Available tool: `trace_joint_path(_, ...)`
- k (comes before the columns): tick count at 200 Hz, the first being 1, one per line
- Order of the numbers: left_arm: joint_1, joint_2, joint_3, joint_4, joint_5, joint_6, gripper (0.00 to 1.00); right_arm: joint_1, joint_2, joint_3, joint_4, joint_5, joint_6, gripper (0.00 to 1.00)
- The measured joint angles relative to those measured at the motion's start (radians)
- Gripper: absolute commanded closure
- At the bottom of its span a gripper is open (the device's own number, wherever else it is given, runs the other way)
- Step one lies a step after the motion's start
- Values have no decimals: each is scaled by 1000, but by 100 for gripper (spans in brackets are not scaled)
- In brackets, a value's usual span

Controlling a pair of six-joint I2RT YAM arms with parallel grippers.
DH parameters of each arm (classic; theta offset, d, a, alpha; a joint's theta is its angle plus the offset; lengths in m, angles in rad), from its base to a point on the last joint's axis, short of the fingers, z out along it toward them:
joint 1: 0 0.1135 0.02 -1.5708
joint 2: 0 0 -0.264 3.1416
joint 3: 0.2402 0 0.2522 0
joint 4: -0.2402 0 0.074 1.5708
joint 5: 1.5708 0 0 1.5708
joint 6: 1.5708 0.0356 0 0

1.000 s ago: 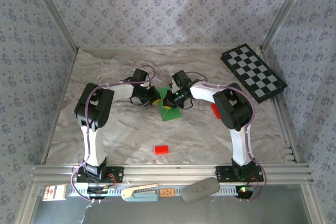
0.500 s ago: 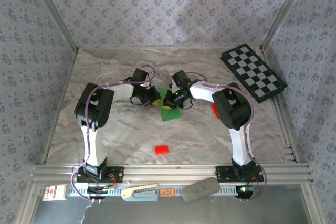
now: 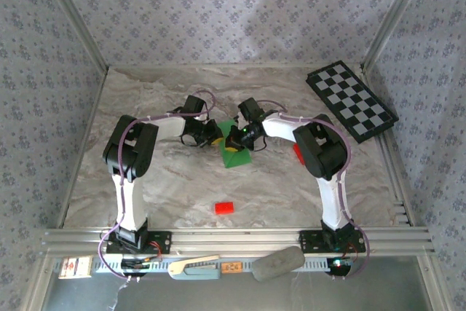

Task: Fold a paper plane with a square sheet of paper (pick it up from the middle)
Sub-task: Fold the triangle a second time at the center of the table.

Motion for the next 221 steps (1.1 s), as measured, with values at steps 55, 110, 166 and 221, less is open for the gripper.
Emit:
trace_joint_path(55, 0, 0, 0, 0, 0, 0, 88, 0, 0, 1, 0, 0, 0, 100)
trace_joint_path(110, 0, 0, 0, 0, 0, 0, 88, 0, 3, 1, -4, 0, 0, 99)
trace_joint_path(166, 0, 0, 0, 0, 0, 0, 88, 0, 6, 2, -11, 0, 0, 99)
trace_joint_path(221, 0, 0, -1, 1, 0, -1, 88, 0, 11, 4, -11, 0, 0, 99)
